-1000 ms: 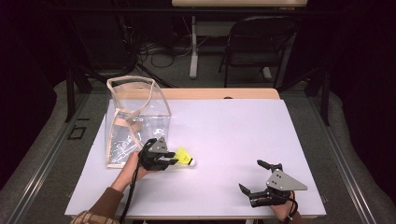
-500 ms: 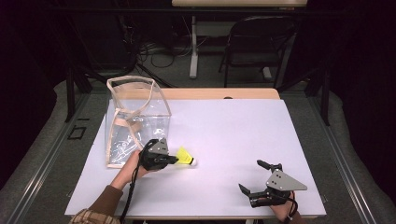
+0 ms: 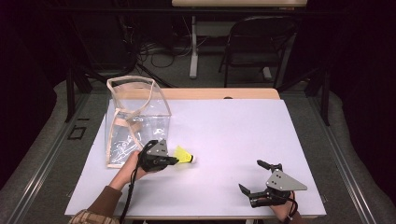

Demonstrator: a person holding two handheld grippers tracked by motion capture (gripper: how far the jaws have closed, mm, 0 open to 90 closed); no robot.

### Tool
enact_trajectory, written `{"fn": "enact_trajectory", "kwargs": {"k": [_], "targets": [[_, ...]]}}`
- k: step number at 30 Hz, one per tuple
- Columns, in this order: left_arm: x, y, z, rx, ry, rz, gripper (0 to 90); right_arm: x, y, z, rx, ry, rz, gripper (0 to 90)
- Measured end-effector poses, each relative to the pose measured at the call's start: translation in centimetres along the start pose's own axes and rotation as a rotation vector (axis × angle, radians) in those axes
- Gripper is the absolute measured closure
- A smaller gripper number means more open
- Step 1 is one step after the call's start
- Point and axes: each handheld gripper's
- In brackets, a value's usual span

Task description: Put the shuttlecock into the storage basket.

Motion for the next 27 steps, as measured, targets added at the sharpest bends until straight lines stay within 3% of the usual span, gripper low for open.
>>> {"fn": "enact_trajectory", "kwargs": {"k": [6,19,27], "targets": [[0.0,0.6,-0.1,-0.03,0.001,-0.019,89.7,0.0,0.0,0.0,0.0,-0.001,0.002,0.0],[0.0,1.2,-0.3,-0.055,0.019,-0.045,89.7,0.0,0.0,0.0,-0.001,-0.001,0.0,0.0],[0.0,1.4,-0.1,-0.072,0.068,-0.056,89.7,0.0,0.0,0.0,-0.003,-0.001,-0.001,0.0]]}}
Point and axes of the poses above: each handheld gripper's, and its own axes: y roughly backward along the jaws, x roughly out of its underside, z roughly to its left, and after that the axes turned 13 degrees about z, right-handed
